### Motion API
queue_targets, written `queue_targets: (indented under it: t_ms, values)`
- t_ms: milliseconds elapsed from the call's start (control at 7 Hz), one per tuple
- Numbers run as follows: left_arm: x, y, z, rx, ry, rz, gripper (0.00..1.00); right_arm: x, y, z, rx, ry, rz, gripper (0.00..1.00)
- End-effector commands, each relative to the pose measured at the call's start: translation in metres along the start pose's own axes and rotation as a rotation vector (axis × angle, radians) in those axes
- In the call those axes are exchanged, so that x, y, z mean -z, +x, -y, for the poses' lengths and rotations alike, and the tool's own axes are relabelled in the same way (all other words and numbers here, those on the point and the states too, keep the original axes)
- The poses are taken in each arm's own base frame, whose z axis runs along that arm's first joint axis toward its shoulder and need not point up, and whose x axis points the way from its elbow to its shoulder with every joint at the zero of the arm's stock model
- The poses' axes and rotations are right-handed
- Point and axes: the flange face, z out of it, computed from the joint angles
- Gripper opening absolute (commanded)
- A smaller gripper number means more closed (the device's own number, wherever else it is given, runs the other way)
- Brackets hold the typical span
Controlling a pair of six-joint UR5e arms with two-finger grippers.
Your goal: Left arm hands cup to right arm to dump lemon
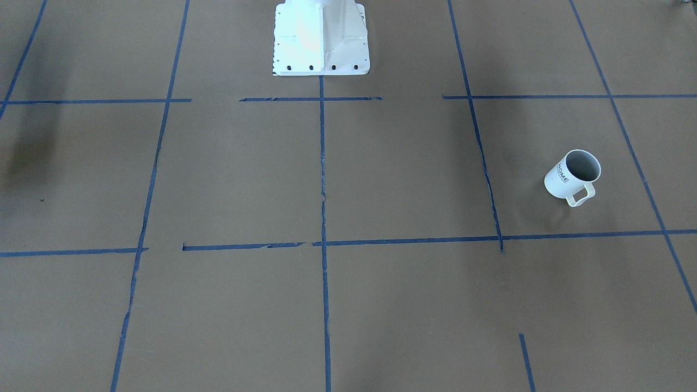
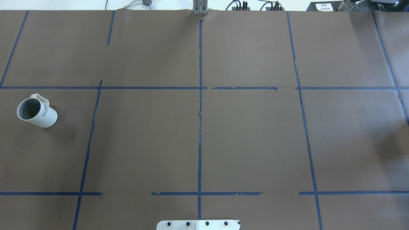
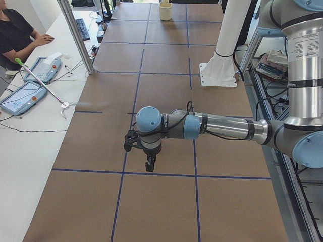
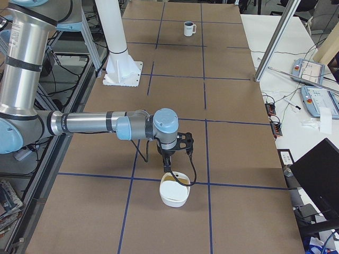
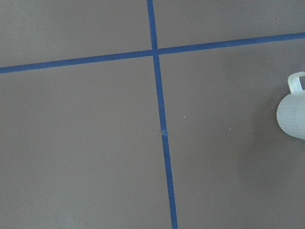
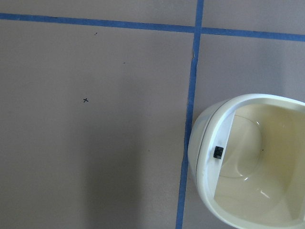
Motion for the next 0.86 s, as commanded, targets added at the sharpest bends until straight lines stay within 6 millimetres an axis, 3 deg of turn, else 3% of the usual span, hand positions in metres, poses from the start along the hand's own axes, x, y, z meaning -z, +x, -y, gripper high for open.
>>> queue_targets:
  t_ms: [0, 714]
  values:
    - [-0.006, -0.004, -0.007, 0.011, -0.009, -0.001, 1.0, 0.0, 0.0, 0.0, 0.0, 0.001, 0.002, 1.0]
    - [-0.003, 0.0, -0.017, 0.01, -0.005, -0.005, 1.0, 0.002, -0.003, 0.001, 0.003, 0.007, 0.007, 1.0]
